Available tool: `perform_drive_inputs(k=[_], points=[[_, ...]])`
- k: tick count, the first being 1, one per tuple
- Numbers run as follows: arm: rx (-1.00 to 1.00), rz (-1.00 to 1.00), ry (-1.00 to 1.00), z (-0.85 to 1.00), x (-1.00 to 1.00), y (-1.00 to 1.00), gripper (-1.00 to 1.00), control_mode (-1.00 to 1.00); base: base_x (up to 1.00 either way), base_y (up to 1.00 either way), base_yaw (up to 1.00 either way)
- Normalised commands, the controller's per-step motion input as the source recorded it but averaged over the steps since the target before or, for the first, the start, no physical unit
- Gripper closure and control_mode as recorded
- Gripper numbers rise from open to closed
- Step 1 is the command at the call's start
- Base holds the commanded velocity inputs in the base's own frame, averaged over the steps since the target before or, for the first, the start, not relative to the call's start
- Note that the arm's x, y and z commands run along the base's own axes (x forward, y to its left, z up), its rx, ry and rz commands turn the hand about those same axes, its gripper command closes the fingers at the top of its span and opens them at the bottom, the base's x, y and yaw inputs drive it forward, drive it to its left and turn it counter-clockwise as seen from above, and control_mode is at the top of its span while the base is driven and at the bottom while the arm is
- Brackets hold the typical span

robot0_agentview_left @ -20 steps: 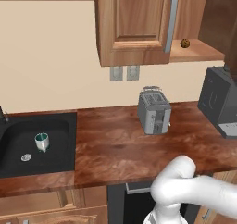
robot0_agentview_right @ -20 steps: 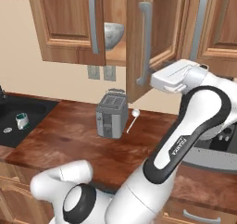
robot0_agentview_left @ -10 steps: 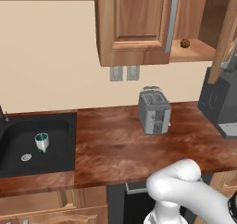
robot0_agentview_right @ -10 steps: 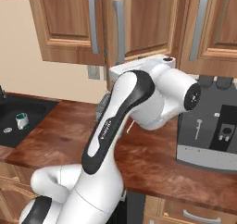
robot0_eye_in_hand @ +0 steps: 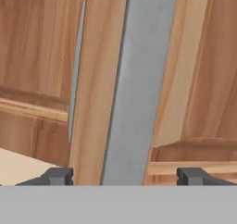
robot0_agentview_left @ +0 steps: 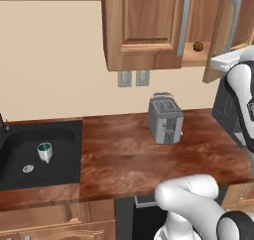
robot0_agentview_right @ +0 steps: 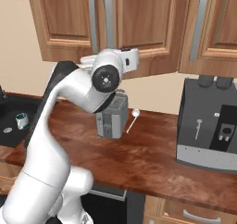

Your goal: Pick the mug and place it in the sink. Pick the bowl and place it in the open cabinet and then close the cabinet.

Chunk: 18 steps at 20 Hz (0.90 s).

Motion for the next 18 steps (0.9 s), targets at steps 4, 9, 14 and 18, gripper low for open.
perform_drive_inputs(k=[4,9,14,18], points=[[-0.1,-0.47,0.14,0.0,0.74,0.48,-1.0,-1.0,0.0,0.0,0.0],[-0.03,-0.31,0.22,0.05,0.94,0.08,-1.0,-1.0,0.0,0.0,0.0],[0.0,-0.22,0.15,0.03,0.85,0.0,-1.0,-1.0,0.0,0.0,0.0],[0.02,-0.18,-0.01,-0.12,0.71,0.0,-1.0,-1.0,0.0,0.0,0.0]])
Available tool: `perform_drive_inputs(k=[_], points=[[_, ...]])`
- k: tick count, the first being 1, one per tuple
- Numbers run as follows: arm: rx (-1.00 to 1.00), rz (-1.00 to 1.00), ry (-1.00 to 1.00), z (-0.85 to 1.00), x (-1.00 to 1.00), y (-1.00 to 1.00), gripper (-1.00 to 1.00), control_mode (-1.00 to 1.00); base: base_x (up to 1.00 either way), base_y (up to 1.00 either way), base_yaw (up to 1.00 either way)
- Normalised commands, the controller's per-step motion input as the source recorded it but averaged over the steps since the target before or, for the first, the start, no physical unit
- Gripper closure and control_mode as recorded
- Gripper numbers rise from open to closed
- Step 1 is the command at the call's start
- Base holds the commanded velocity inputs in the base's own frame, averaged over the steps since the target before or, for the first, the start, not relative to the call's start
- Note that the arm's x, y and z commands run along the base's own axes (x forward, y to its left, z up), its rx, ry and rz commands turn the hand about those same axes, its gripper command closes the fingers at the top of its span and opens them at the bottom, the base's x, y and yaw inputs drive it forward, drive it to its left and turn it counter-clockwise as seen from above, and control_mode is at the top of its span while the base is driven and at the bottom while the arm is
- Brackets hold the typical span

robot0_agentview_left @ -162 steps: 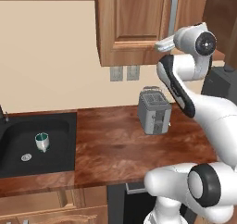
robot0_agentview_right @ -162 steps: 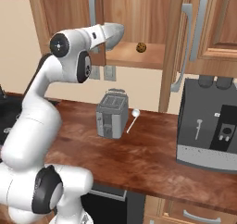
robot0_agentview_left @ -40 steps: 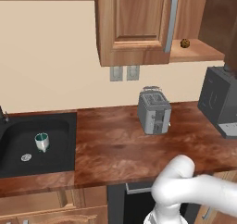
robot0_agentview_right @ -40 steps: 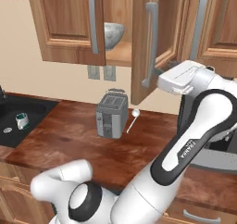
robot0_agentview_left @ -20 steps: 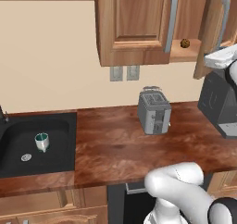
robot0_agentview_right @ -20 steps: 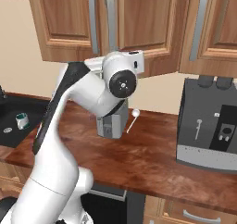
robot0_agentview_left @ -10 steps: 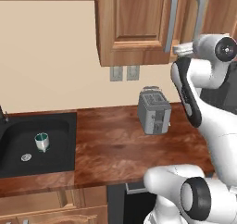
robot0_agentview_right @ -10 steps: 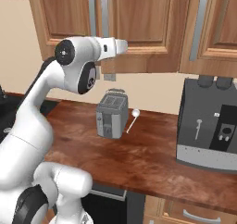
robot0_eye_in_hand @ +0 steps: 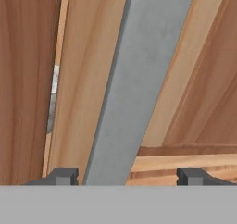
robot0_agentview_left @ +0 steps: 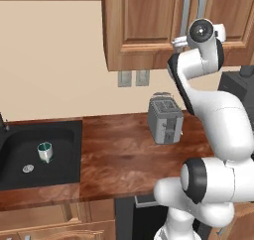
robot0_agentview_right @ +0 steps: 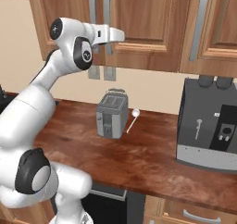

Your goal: Pick the mug and place it in the sink. Pick the bowl and place it in the open cabinet and then close the cabinet.

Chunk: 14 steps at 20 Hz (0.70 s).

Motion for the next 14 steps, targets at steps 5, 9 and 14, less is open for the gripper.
perform_drive_inputs(k=[5,9,14], points=[[0.09,-0.03,0.03,-0.38,0.63,-0.12,-1.0,-1.0,0.0,0.0,0.0],[0.13,0.0,0.09,-0.36,0.54,-0.17,-1.0,-1.0,0.0,0.0,0.0],[0.23,0.03,0.01,-0.36,0.5,-0.04,-1.0,-1.0,0.0,0.0,0.0]])
